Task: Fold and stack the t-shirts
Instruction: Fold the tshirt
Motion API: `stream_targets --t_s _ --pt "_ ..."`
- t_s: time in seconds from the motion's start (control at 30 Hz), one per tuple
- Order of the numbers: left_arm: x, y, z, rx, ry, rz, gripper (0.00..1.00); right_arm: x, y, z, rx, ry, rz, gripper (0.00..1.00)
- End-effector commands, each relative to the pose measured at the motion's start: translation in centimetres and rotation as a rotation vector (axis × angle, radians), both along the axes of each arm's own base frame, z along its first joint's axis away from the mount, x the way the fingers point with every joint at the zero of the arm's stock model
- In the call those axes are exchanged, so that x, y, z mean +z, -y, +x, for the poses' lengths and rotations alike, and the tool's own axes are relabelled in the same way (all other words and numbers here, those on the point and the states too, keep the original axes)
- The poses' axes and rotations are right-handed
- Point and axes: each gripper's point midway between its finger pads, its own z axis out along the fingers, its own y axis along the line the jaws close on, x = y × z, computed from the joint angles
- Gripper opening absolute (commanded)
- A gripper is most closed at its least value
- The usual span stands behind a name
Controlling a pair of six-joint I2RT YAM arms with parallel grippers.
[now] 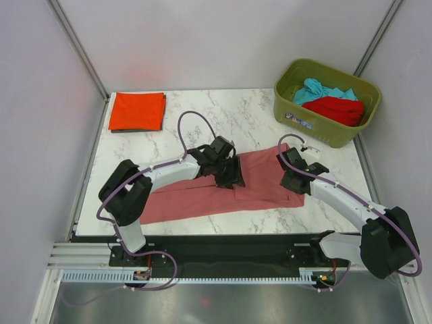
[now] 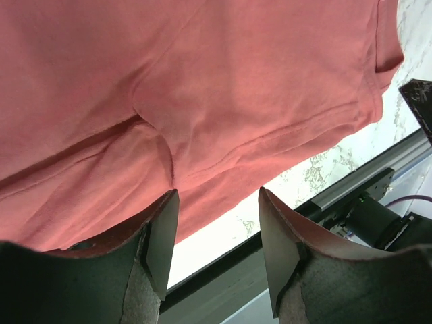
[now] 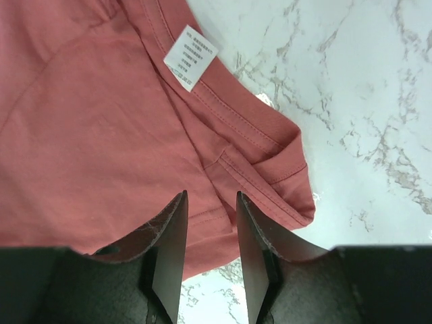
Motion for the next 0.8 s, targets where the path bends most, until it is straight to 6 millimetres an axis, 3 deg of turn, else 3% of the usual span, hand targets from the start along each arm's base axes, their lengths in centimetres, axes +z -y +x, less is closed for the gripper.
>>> stream_targets --t_s 0.0,0.33,0.53,0.77 --pt "-0.1 1.1 0.1 0.047 0.028 0.009 0.58 -1.5 -0.2 -0.4 -0.025 -0.003 0.049 0.43" --pt "-3.5 1.2 -1.0 0.025 0.000 0.086 0.54 -3.1 -0.5 -0.7 -0.031 0.019 0.098 0.41" --pt "-3.2 1.1 -0.7 0.031 0.030 0.094 0.54 -2.9 -0.6 -0.7 -0.040 0.049 0.124 0.41" --pt "-3.7 1.7 -1.0 0.013 0.011 0.091 0.51 -4.2 -0.7 -1.3 -0.053 0.028 0.140 0.40"
